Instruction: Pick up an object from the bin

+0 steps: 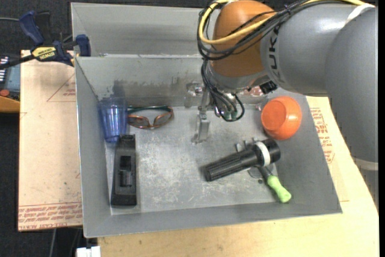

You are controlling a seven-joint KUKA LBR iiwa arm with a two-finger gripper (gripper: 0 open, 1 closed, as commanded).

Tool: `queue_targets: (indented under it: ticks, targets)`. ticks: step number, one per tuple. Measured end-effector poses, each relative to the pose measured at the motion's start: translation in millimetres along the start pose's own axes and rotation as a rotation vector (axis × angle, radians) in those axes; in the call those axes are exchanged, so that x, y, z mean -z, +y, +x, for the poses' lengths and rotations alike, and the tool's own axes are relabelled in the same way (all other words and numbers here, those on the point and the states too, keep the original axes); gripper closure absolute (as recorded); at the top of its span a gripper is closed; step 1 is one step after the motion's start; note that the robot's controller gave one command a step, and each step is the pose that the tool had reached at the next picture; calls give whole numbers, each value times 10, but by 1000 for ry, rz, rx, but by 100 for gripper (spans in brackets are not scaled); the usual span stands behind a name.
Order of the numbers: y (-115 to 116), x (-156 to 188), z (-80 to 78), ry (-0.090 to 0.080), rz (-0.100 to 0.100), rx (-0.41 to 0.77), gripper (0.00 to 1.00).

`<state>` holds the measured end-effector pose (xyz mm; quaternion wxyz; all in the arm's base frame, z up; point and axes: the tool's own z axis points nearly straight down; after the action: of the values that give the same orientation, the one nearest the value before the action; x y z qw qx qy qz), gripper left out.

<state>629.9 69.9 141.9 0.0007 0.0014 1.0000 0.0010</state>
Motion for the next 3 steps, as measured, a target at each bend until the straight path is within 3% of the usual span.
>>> queue_targets:
  ticks: [1,2,3]
  targets:
    - [0,0,0,0,0,0,0]
    - [-34,-244,744,3,-1,17,0]
    - [127,-352,376,-14,-3,-59,0]
